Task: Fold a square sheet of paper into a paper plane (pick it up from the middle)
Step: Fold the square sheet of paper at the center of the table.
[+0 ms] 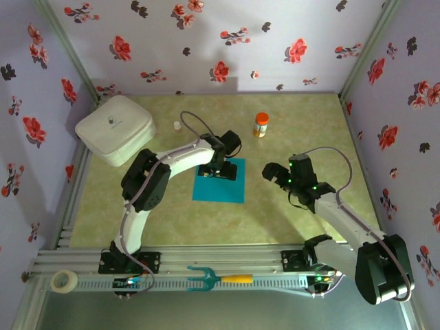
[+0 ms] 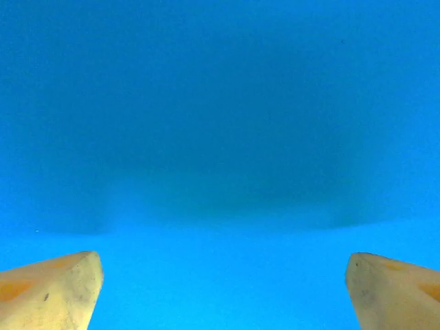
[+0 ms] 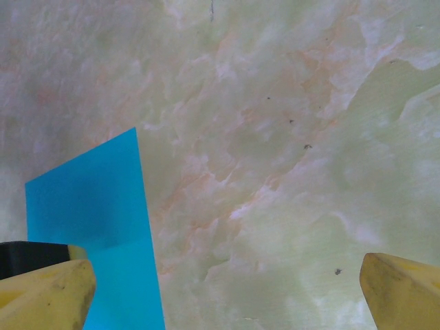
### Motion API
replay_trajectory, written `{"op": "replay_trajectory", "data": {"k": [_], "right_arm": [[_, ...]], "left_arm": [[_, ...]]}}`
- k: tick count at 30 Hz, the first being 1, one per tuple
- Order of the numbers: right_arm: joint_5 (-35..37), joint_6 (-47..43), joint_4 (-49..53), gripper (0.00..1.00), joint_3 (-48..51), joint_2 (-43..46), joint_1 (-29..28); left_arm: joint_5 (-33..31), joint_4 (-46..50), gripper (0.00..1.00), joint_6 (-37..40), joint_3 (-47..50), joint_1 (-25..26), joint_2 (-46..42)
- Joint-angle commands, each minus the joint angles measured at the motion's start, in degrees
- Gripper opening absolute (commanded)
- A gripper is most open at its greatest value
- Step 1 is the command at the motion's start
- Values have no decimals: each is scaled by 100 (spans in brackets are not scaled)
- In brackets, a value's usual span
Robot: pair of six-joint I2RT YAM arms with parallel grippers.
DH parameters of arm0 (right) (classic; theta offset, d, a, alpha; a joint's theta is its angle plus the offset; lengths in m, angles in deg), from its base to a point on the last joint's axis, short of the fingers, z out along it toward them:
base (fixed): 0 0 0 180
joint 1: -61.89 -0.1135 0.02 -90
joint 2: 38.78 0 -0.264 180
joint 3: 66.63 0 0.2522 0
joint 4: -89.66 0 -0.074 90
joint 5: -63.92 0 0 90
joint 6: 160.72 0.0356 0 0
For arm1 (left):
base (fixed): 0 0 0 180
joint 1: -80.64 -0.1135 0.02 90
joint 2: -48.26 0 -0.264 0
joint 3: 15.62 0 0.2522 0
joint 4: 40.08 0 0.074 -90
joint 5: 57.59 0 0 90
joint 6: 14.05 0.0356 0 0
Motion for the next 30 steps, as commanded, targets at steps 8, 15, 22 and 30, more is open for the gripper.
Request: {"op": "replay_trajectory", "data": {"k": [8,15,22,30], "right_arm": [[-163,134,-143,99,30,-123,28],[-236,133,-103,99,-37,-219,30],[-253,177,-125,99,-50,-329,28],[-254,230,-112,99,-59,-377,28]], "left_arm": [[39,290,93,-174,-329,60,323],[55,273,94,-167,-298,60,455],[67,227,94,-201,-224,61,535],[61,194,93,-206,-184,61,613]]}}
